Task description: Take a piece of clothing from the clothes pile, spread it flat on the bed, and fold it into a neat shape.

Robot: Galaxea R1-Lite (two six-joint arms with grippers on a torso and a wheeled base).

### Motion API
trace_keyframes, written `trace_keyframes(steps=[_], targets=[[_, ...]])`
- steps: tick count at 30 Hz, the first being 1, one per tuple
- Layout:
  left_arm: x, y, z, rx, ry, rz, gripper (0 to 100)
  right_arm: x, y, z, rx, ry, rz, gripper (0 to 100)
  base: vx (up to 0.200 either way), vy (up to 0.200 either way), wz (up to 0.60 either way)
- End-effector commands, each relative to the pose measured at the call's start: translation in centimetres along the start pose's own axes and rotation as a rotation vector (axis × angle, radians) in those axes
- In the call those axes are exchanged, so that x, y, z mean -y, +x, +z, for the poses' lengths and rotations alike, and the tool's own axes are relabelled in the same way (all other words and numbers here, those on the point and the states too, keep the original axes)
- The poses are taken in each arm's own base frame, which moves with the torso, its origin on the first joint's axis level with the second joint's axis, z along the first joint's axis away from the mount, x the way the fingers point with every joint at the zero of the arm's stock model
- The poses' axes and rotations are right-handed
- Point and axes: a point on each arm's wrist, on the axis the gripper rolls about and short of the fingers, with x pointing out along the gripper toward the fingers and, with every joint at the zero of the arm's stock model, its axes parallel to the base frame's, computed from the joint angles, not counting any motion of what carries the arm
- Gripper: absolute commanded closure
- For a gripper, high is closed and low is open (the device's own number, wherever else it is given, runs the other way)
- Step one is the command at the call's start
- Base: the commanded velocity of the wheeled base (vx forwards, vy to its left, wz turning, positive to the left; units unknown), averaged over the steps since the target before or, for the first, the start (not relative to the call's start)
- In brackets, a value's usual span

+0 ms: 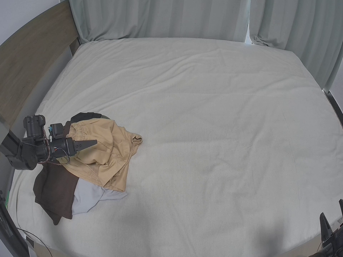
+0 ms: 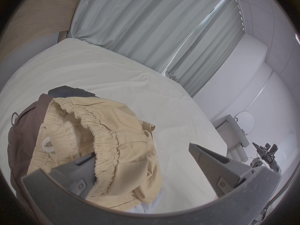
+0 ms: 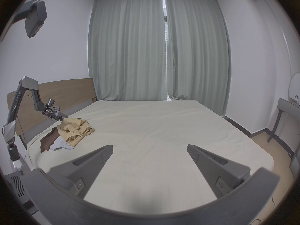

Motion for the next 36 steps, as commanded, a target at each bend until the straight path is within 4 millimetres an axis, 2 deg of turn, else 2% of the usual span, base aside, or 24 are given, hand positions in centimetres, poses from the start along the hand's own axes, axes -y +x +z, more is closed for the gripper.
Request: trace_keyframes(steps=[1,20,21,29,36], targets=[[0.1,0.0,-0.2,-0.002,-0.001,-0.001,0,0.0,0.0,-0.5,0.0,0.0,0.001,0,0.0,0.0,0.0],[-0.7,0.3,-1.3,-0.01,-0.016,0.009,0,0.0,0.0,-0.5,0.0,0.0,0.001,0,0.0,0.0,0.0],[-0.7,0.3,-1.3,-0.01,-0.016,0.009,100,0.0,0.0,-0.5,0.0,0.0,0.001,0,0.0,0.0,0.0],[-0.7,0.1,-1.5,-0.016,0.001,0.004,100,0.0,0.0,-0.5,0.0,0.0,0.001,0,0.0,0.0,0.0],[0.3,-0.7,-0.3,0.012,0.021,-0.022,100,0.0,0.0,-0.5,0.0,0.0,0.001,0,0.0,0.0,0.0]])
